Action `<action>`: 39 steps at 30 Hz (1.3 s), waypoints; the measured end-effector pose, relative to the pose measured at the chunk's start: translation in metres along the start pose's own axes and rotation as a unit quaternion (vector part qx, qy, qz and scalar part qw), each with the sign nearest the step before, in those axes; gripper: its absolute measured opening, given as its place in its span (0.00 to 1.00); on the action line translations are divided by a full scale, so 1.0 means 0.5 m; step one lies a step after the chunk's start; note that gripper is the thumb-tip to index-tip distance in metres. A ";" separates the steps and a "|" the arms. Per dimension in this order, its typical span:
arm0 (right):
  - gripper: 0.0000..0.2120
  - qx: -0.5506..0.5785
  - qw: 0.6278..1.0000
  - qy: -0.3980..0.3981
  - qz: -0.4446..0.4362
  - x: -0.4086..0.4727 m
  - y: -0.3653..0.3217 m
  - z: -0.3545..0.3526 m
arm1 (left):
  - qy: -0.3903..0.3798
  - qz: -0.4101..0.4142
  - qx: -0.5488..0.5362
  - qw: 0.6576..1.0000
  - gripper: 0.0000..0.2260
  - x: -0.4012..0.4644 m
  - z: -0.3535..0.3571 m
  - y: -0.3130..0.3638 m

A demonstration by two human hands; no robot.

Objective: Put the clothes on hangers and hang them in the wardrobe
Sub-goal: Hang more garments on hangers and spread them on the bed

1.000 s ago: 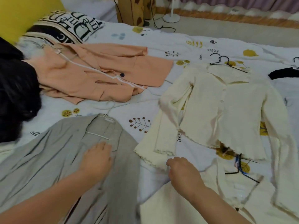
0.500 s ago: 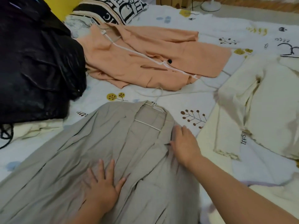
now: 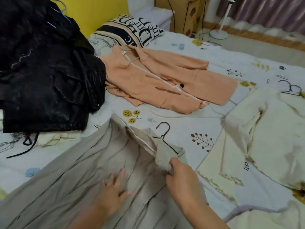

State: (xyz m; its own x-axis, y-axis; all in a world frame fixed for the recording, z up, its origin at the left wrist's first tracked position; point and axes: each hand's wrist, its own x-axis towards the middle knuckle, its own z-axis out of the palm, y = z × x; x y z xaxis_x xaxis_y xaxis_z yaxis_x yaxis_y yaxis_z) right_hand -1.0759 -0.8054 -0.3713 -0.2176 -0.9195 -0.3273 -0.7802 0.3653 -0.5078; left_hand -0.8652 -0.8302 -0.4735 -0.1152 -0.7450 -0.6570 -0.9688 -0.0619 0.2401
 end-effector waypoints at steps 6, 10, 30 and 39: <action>0.13 0.047 0.998 0.003 -0.036 -0.121 -0.067 -0.093 | 0.345 0.064 -0.162 0.922 0.32 -0.139 -0.183 -0.008; 0.21 0.041 0.995 -0.004 -0.086 -0.225 -0.104 -0.131 | 0.478 0.141 -0.118 0.859 0.27 -0.219 -0.303 0.001; 0.13 0.185 0.965 0.138 -0.124 -0.826 -0.214 -0.276 | 0.452 0.211 -0.073 0.864 0.06 -0.943 -0.408 -0.099; 0.02 0.224 0.952 0.189 -0.083 -1.008 -0.262 -0.202 | 0.380 0.251 -0.132 0.880 0.07 -1.019 -0.354 -0.293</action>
State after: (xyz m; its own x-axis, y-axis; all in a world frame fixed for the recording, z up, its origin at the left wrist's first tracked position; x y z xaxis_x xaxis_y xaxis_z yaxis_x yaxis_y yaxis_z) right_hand -0.9232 -0.4046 -0.0594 -0.3746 -0.9256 0.0547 -0.5116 0.1571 -0.8447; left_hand -0.6259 -0.5590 -0.0477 -0.2367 -0.9456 0.2230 -0.7411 0.3242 0.5879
